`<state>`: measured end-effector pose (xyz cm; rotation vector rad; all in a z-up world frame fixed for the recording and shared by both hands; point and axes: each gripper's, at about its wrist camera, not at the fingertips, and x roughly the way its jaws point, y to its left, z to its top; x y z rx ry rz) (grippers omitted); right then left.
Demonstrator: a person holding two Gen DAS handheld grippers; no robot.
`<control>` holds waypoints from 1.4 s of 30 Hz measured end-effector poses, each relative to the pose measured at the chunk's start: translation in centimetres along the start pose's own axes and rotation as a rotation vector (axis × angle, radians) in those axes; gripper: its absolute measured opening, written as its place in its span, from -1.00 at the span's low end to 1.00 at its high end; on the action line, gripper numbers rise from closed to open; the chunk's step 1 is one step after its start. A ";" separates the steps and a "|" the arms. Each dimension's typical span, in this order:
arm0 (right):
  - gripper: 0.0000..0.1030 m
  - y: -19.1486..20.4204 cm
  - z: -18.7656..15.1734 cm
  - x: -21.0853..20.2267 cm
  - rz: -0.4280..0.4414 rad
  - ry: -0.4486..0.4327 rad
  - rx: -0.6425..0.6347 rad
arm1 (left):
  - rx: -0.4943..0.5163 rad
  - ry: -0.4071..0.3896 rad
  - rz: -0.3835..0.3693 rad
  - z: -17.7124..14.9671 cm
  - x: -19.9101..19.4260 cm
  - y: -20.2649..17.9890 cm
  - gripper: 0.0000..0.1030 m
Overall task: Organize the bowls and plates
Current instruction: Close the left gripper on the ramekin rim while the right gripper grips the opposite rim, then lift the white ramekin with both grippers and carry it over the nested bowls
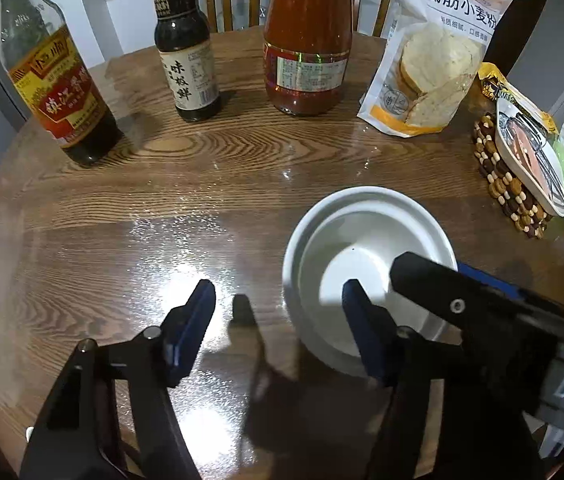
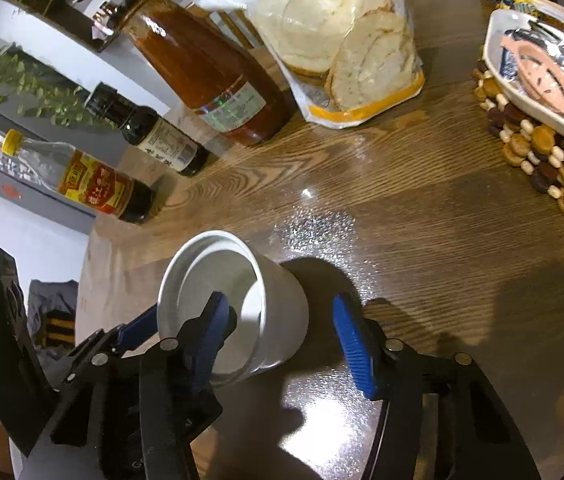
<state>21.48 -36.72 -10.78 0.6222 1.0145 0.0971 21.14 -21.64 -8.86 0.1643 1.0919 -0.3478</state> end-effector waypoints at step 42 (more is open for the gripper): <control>-0.48 -0.6 -11.2 -8.3 -0.165 -0.227 0.206 | 0.401 -0.106 -0.183 -6.8 -3.4 -6.2 -0.74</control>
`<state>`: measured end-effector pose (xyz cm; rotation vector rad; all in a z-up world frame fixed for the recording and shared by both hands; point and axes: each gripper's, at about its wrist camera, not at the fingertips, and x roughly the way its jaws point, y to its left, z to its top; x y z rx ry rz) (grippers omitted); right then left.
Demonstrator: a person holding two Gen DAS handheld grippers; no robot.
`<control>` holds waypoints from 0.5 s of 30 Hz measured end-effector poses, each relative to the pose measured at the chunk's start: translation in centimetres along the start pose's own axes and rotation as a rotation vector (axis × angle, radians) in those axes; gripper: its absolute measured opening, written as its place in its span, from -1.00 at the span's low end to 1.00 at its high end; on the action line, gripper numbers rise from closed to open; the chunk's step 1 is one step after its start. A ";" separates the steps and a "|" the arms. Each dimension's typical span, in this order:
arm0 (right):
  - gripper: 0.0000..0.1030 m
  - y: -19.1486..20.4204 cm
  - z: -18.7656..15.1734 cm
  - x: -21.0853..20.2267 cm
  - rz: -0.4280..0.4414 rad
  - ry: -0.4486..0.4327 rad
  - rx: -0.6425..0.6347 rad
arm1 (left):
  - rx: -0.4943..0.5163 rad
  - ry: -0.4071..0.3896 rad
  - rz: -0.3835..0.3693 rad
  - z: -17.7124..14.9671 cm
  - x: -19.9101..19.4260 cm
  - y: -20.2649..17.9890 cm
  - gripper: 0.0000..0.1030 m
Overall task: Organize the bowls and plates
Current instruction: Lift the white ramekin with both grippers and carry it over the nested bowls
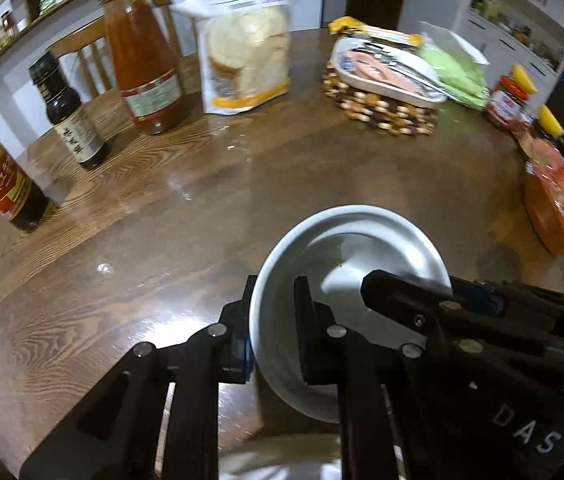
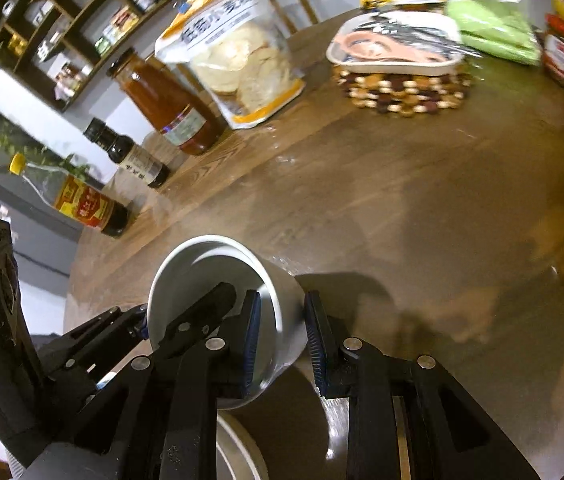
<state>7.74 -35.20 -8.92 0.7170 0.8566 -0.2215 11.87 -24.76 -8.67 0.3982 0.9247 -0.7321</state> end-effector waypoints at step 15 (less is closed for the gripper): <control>-0.48 1.0 -1.8 -3.8 -0.038 -0.059 -0.017 | 0.049 -0.040 -0.047 -1.0 -4.0 -1.8 -0.76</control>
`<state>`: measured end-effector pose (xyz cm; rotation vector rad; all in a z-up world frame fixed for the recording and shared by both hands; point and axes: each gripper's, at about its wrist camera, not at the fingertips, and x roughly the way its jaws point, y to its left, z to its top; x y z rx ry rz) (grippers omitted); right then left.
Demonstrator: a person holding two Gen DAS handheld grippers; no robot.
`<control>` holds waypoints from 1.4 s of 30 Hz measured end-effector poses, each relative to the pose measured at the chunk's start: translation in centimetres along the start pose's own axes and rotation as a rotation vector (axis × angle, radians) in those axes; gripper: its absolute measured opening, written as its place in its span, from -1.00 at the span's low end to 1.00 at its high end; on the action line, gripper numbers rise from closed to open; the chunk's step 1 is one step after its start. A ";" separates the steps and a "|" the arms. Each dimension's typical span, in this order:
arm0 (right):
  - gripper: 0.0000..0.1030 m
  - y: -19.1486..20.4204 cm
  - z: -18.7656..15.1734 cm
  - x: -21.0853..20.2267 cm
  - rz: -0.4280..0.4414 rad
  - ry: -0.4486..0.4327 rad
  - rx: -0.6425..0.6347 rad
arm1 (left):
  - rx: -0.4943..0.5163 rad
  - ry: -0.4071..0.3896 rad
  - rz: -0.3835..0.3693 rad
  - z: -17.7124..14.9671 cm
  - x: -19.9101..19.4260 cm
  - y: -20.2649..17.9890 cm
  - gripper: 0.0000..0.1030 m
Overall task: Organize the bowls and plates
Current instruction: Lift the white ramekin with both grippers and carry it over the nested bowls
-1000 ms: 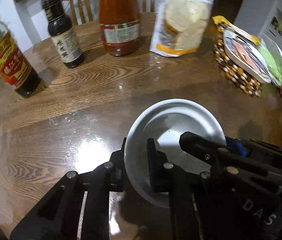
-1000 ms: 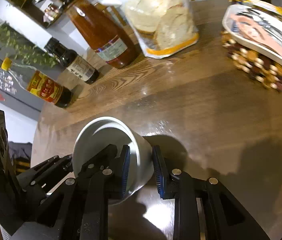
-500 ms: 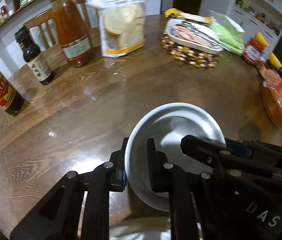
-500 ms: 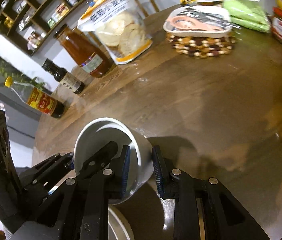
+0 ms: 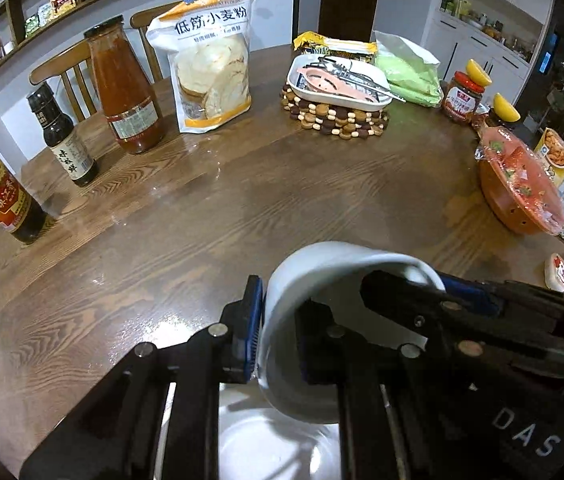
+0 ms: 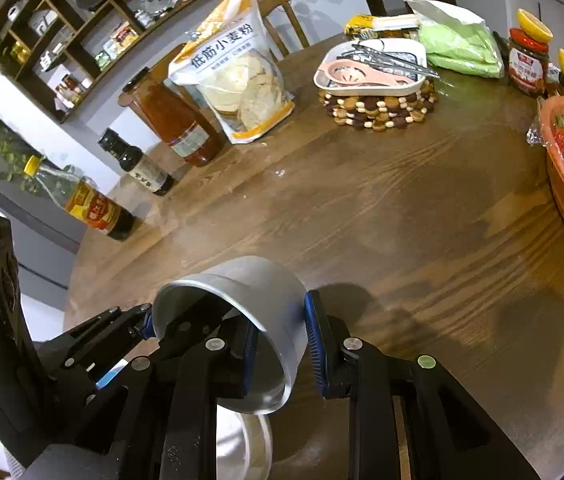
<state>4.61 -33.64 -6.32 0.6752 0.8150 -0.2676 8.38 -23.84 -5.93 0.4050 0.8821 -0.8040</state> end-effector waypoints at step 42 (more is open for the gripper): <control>-0.48 4.2 -1.0 -4.7 0.115 -0.014 -0.146 | -0.090 -0.117 0.111 -1.4 -6.9 1.1 -0.77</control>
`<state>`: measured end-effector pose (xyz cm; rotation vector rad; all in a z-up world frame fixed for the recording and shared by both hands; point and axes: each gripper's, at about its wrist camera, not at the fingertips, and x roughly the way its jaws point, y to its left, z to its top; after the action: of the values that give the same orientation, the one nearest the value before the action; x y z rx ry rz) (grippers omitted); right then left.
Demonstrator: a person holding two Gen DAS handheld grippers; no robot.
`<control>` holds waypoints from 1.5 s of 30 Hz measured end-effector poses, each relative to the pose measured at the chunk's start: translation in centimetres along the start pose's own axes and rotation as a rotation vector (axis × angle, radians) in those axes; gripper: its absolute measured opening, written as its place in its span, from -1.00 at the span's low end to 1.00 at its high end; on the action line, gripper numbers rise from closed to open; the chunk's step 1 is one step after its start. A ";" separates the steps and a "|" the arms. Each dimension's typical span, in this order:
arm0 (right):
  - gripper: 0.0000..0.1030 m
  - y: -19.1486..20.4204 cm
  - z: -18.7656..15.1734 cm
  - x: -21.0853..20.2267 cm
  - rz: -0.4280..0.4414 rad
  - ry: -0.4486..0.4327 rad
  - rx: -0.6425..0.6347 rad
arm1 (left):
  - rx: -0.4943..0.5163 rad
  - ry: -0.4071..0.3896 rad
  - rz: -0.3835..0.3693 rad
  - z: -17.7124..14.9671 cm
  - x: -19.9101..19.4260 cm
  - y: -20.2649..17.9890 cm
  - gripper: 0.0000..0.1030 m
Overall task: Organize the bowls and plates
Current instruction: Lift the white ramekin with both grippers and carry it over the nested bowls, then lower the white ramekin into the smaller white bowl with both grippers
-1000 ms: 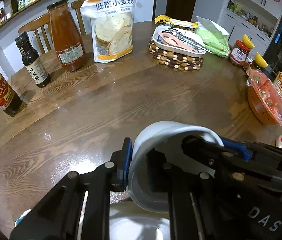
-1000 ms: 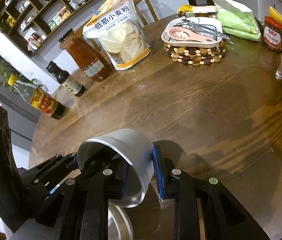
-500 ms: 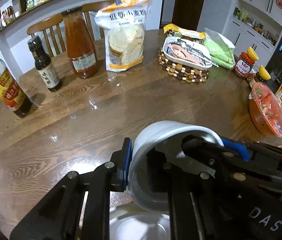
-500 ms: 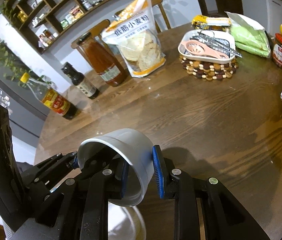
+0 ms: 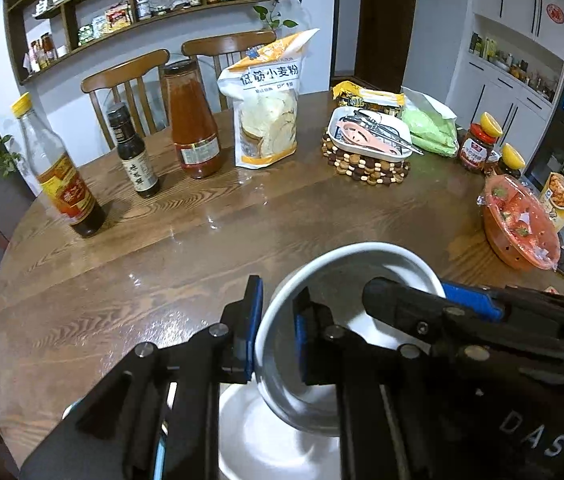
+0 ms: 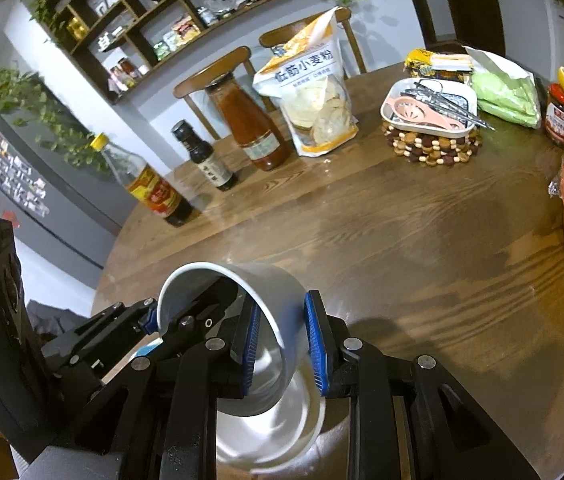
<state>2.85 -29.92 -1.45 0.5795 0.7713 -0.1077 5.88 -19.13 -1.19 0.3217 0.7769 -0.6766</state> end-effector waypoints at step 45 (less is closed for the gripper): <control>-0.48 -0.1 -5.2 4.9 0.049 0.306 -0.004 | -0.097 0.233 0.055 -5.9 0.7 0.8 -0.77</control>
<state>3.10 -26.68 -7.79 0.6185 1.0534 0.0289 3.64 -15.86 -5.69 0.3358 1.0156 -0.5538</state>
